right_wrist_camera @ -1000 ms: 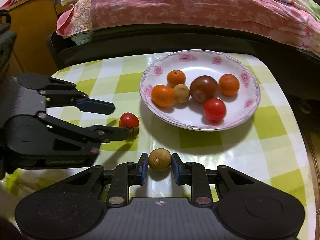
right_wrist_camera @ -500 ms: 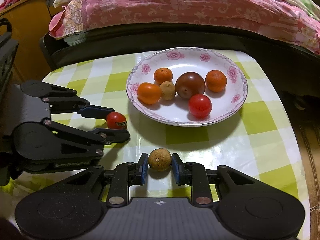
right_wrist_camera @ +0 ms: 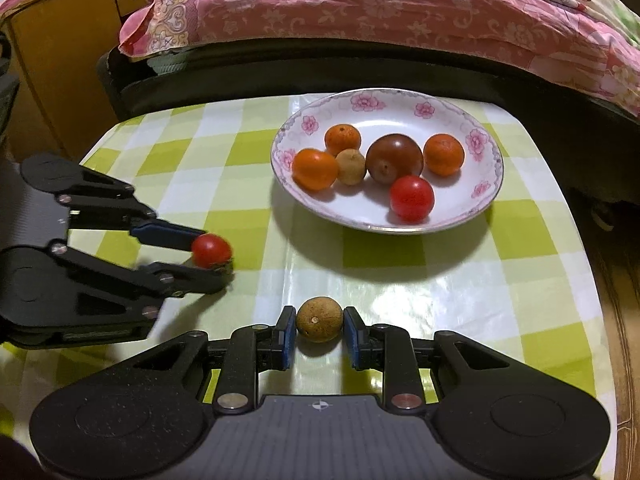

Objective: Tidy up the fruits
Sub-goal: 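Lift the longan and cherry tomato and move both grippers toward the plate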

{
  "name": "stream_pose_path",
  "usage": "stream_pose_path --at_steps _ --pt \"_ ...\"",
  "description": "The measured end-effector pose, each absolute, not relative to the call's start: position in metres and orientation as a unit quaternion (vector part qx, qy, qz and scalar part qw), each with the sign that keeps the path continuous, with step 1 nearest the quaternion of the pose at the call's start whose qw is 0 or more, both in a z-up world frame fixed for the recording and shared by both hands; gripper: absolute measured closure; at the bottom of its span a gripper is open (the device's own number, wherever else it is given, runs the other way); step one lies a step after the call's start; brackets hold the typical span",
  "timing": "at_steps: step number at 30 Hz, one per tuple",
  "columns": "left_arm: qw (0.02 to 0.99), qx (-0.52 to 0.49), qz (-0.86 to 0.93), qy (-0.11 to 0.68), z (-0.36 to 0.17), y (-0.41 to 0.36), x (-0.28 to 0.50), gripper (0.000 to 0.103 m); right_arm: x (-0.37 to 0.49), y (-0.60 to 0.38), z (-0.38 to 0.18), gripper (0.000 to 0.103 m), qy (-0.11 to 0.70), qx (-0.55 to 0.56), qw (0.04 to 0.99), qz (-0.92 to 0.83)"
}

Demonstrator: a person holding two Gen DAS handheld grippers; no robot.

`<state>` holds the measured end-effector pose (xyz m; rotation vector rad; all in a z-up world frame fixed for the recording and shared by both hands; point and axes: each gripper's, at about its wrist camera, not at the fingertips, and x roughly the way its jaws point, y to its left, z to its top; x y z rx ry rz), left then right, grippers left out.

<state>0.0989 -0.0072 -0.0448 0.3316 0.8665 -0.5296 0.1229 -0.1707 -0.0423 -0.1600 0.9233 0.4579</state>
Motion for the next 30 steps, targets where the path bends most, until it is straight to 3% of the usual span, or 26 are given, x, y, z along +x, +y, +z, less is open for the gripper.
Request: stream_pose_path --at_steps 11,19,30 --pt "0.864 0.176 -0.26 0.395 -0.046 -0.001 0.073 0.065 0.096 -0.17 -0.046 0.08 0.419 -0.117 0.87 0.232" --pt "0.869 0.183 -0.253 0.385 -0.048 -0.004 0.074 0.057 0.095 -0.169 -0.046 0.08 0.415 -0.119 0.873 0.229" --pt "0.87 0.173 -0.25 0.388 -0.048 -0.006 0.075 0.06 0.094 -0.167 -0.046 0.079 0.413 -0.129 0.872 0.23"
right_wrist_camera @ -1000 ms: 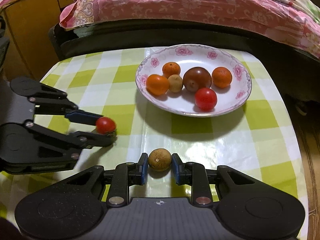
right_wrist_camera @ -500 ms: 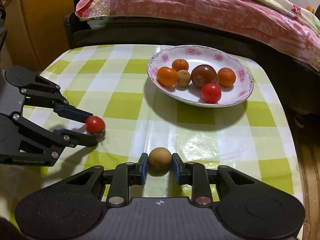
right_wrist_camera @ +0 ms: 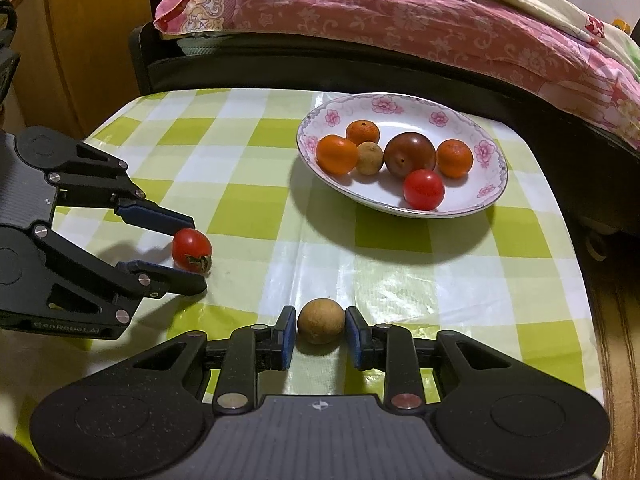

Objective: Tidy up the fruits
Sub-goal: 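Lift the longan and cherry tomato and move both grippers toward the plate, then lower both fruits onto the plate and open both grippers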

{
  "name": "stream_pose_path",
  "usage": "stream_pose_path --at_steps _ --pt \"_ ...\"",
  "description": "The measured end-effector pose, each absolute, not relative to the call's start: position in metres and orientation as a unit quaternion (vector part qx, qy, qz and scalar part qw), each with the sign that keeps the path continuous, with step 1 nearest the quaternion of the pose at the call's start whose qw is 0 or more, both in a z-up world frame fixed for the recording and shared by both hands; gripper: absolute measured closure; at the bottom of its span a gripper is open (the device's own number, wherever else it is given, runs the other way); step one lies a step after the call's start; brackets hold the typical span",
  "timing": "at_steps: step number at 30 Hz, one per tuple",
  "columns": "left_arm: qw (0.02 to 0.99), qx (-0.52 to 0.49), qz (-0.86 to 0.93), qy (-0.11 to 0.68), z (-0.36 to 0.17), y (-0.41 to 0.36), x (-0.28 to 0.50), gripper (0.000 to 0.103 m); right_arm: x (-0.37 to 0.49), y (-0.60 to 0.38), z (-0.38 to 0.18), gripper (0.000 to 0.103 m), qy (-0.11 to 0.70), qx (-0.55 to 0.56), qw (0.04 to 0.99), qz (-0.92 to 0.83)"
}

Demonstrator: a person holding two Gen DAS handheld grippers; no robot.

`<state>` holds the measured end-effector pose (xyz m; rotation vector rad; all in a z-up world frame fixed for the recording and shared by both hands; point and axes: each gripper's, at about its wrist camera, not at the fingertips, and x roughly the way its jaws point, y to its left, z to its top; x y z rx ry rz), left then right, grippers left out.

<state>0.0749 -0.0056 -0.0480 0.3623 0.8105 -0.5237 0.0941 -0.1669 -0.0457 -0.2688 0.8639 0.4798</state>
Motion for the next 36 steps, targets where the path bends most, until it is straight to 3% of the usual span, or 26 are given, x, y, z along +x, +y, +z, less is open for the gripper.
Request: stream_pose_path --at_steps 4,36 --pt "0.867 0.166 -0.253 0.395 -0.047 -0.007 0.076 0.066 0.096 -0.166 -0.045 0.08 0.419 -0.126 0.87 0.224" --pt "0.903 0.136 -0.23 0.336 0.0 -0.035 0.124 0.066 0.131 -0.168 -0.003 0.081 0.374 -0.068 0.905 0.192"
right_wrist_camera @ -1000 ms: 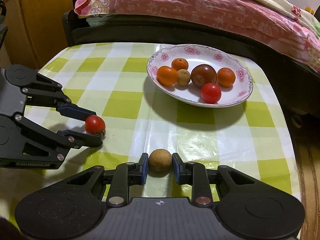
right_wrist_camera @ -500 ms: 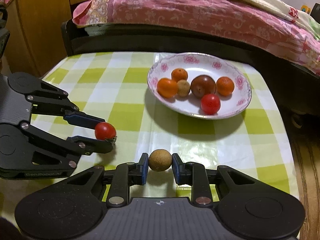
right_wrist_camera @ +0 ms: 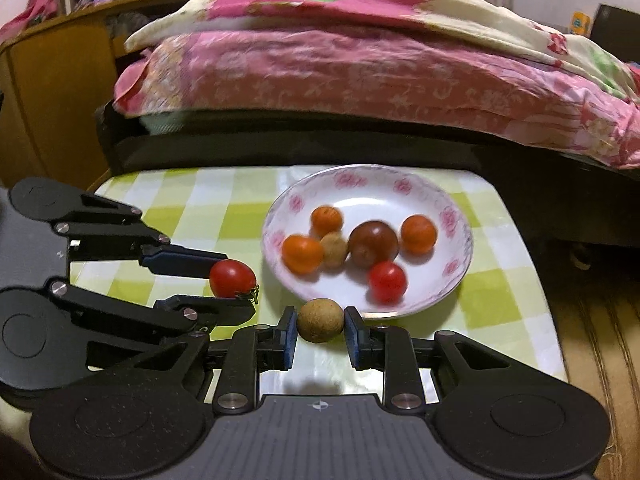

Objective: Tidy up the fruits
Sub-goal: 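Lower both fruits onto the plate and open both grippers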

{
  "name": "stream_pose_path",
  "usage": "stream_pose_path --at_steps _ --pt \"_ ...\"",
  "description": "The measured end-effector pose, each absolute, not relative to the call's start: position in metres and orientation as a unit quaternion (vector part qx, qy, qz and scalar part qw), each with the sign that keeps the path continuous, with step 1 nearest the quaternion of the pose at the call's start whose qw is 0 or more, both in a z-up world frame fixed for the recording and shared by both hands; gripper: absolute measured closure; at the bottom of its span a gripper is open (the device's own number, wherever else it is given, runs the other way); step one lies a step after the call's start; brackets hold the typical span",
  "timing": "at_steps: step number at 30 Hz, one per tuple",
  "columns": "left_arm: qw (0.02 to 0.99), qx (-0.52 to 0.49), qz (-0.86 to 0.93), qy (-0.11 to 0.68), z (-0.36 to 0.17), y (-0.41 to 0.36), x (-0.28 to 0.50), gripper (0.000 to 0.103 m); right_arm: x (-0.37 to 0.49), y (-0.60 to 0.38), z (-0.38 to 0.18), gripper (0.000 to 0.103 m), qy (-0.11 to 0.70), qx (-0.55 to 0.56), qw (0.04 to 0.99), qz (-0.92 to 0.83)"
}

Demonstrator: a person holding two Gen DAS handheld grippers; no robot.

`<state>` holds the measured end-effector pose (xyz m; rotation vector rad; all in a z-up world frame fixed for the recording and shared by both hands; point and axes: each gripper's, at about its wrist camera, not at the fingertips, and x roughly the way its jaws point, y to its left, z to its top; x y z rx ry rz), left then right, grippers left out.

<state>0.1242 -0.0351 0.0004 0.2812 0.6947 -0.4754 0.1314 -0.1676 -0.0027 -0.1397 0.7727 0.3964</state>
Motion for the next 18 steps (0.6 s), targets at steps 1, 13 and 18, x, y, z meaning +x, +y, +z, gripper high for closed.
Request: stream_pose_path --at_steps 1,13,18 --pt "0.904 0.135 -0.228 0.335 0.001 -0.036 0.127 0.066 0.135 -0.168 -0.002 0.081 0.373 -0.064 0.906 0.188" --pt "0.903 0.117 -0.22 0.35 -0.013 -0.043 0.155 0.067 0.159 -0.176 -0.008 0.081 0.377 -0.053 0.911 0.158" --pt "0.901 0.115 -0.222 0.355 -0.018 -0.043 0.159 0.067 0.167 -0.177 -0.015 0.081 0.384 -0.053 0.908 0.157"
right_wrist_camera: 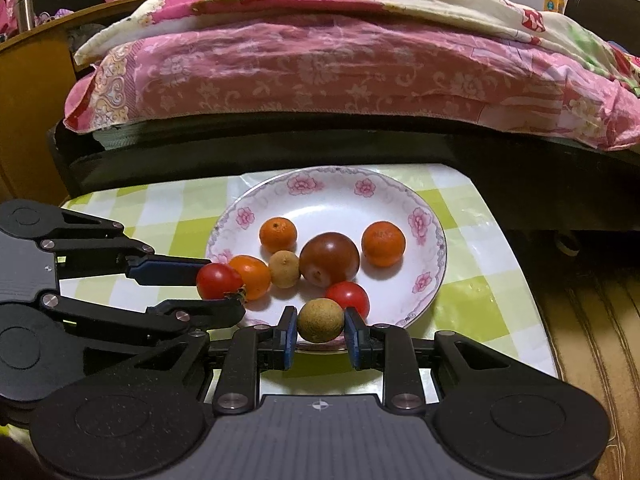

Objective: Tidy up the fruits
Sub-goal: 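Lower both fruits onto the plate and open both grippers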

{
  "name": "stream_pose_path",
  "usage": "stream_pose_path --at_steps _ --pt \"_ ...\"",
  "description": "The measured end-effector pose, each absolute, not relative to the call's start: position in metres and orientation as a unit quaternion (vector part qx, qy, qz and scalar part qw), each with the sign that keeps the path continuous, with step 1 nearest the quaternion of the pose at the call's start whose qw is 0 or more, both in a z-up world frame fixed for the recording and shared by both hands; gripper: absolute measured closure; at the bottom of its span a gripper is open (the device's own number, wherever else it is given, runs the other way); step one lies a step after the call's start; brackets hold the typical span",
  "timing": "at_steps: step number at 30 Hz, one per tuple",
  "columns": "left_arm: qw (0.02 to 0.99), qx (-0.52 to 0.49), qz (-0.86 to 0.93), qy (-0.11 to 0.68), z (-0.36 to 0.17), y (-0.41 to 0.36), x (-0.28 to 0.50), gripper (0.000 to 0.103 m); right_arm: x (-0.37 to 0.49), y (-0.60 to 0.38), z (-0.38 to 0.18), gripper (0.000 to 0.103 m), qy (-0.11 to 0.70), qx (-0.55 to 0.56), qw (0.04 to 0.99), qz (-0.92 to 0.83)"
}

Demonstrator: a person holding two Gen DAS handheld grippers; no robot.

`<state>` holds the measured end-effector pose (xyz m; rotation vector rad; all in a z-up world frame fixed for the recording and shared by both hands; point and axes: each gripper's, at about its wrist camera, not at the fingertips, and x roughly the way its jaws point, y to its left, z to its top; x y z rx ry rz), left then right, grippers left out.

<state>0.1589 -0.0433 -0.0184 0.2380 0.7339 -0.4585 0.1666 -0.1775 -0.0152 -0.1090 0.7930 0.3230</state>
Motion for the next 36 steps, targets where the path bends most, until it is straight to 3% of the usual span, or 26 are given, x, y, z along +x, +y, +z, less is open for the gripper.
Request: stream_pose_path --at_steps 36 --pt "0.908 0.124 -0.197 0.349 -0.027 -0.051 0.173 0.065 0.184 -0.182 -0.031 0.075 0.374 -0.056 0.915 0.138"
